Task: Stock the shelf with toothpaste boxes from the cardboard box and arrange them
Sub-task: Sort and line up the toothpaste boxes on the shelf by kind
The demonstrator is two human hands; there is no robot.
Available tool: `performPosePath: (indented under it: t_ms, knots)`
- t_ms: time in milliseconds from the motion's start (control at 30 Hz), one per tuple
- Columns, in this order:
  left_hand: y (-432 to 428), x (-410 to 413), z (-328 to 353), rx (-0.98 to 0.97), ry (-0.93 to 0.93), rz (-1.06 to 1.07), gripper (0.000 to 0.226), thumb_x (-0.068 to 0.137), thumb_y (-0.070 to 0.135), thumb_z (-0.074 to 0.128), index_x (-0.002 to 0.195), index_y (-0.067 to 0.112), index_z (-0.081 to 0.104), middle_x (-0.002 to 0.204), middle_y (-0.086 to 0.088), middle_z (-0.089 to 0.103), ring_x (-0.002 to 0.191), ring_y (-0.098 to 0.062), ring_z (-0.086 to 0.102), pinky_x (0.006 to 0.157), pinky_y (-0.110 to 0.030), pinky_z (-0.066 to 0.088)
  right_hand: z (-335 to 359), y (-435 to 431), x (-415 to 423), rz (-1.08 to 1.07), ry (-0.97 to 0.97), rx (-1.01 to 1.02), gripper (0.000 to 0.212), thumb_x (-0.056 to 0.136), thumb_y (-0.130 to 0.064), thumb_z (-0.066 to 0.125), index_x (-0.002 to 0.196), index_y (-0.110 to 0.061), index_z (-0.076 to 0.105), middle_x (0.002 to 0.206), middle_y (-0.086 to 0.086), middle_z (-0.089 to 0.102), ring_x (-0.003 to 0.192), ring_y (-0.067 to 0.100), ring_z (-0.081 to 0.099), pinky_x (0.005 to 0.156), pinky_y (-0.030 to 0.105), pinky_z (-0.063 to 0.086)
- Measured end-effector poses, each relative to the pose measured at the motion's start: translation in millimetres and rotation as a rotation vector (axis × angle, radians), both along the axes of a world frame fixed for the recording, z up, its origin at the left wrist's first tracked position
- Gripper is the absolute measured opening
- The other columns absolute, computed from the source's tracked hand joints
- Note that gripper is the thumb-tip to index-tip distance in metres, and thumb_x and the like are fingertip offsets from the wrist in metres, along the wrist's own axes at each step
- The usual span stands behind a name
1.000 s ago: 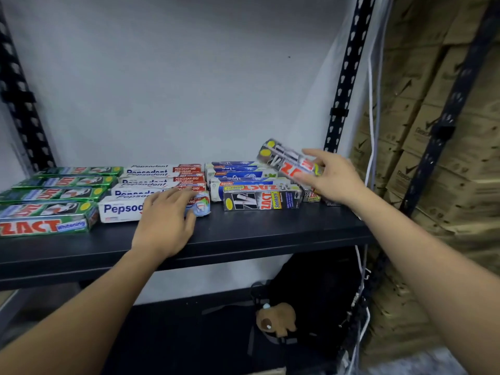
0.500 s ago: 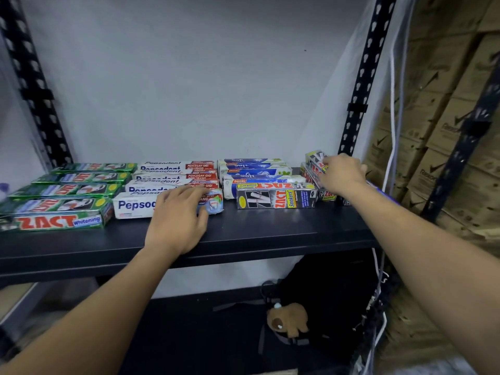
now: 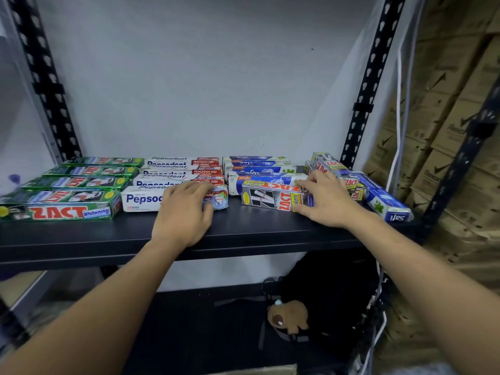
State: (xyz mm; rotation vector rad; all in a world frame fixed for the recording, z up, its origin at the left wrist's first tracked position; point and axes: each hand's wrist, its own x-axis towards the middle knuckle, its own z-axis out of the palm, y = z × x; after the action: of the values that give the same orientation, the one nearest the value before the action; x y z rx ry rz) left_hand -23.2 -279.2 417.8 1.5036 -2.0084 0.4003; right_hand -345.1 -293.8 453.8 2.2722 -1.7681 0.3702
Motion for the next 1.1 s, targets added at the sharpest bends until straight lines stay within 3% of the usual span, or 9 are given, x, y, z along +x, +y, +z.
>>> performPosePath:
  t_ms: [100, 167, 333, 467, 600, 733, 933, 1100]
  knots:
    - [0.6, -0.4, 0.6, 0.001, -0.006, 0.000, 0.043, 0.089, 0.035, 0.041, 0.127, 0.024, 0.058, 0.126, 0.002, 0.064, 0.126, -0.021, 0.050, 0.106, -0.042, 0.030, 4.0, 9.9, 2.5, 0.077, -0.152, 0.137, 0.065, 0.088, -0.054, 0.063, 0.140, -0.020, 0.047, 0.133, 0.004, 0.052, 0.122, 0.023, 0.046, 0.104, 0.039, 0.038]
    - [1.2, -0.2, 0.2, 0.000, -0.005, 0.002, 0.044, 0.089, 0.035, 0.039, 0.127, 0.024, 0.058, 0.127, 0.002, 0.064, 0.127, -0.021, 0.050, 0.107, -0.042, 0.029, 4.2, 18.3, 2.2, 0.123, -0.212, 0.121, 0.060, 0.089, -0.048, 0.065, 0.137, -0.016, 0.049, 0.133, 0.003, 0.056, 0.117, 0.020, 0.052, 0.096, 0.034, 0.042]
    - [-0.6, 0.2, -0.8, -0.002, -0.004, -0.005, 0.043, 0.089, 0.035, 0.039, 0.126, 0.024, 0.058, 0.126, 0.001, 0.065, 0.125, -0.022, 0.051, 0.106, -0.043, 0.030, 24.1, 28.5, -6.9, 0.098, -0.440, -0.087, 0.047, 0.089, -0.042, 0.067, 0.127, -0.016, 0.056, 0.114, -0.001, 0.060, 0.098, 0.016, 0.055, 0.081, 0.030, 0.043]
    - [-0.5, 0.1, -0.5, -0.004, -0.002, -0.011, 0.043, 0.089, 0.034, 0.039, 0.126, 0.023, 0.059, 0.126, 0.000, 0.065, 0.125, -0.023, 0.052, 0.106, -0.043, 0.030, 57.0, 6.0, -20.9, -0.056, -0.648, -0.321, 0.048, 0.090, -0.036, 0.065, 0.130, -0.012, 0.053, 0.121, 0.006, 0.061, 0.106, 0.023, 0.058, 0.089, 0.034, 0.045]
    - [0.4, -0.4, -0.2, -0.007, -0.003, -0.008, 0.044, 0.089, 0.035, 0.038, 0.126, 0.024, 0.059, 0.127, 0.002, 0.065, 0.126, -0.021, 0.051, 0.106, -0.043, 0.029, 66.1, -20.3, -33.8, -0.226, -0.546, -0.405, 0.045, 0.093, -0.024, 0.058, 0.134, -0.010, 0.046, 0.127, 0.016, 0.054, 0.115, 0.036, 0.050, 0.099, 0.045, 0.042]
    - [-0.3, 0.7, -0.8, 0.002, 0.000, -0.007, 0.044, 0.089, 0.036, 0.038, 0.125, 0.025, 0.059, 0.126, 0.002, 0.065, 0.125, -0.021, 0.052, 0.106, -0.043, 0.030, 46.9, -37.3, -42.8, -0.417, -0.317, -0.162, 0.047, 0.091, -0.022, 0.055, 0.137, -0.013, 0.047, 0.124, 0.019, 0.053, 0.111, 0.042, 0.054, 0.089, 0.043, 0.048]
    - [0.2, 0.0, 0.4, 0.004, 0.007, -0.006, 0.043, 0.088, 0.035, 0.040, 0.124, 0.025, 0.060, 0.125, 0.002, 0.066, 0.124, -0.022, 0.053, 0.105, -0.045, 0.032, 42.9, -32.3, -47.3, -0.409, -0.426, -0.183, 0.056, 0.086, -0.026, 0.067, 0.137, -0.014, 0.049, 0.123, 0.016, 0.055, 0.111, 0.037, 0.056, 0.087, 0.040, 0.049]
    - [1.3, -0.6, 1.3, 0.010, 0.010, -0.001, 0.043, 0.088, 0.036, 0.040, 0.123, 0.024, 0.061, 0.124, 0.001, 0.066, 0.123, -0.024, 0.054, 0.103, -0.045, 0.033, 43.9, -19.3, -50.5, -0.347, -0.571, -0.189, 0.081, 0.080, -0.036, 0.077, 0.146, -0.013, 0.038, 0.139, 0.014, 0.051, 0.126, 0.033, 0.049, 0.099, 0.042, 0.045]
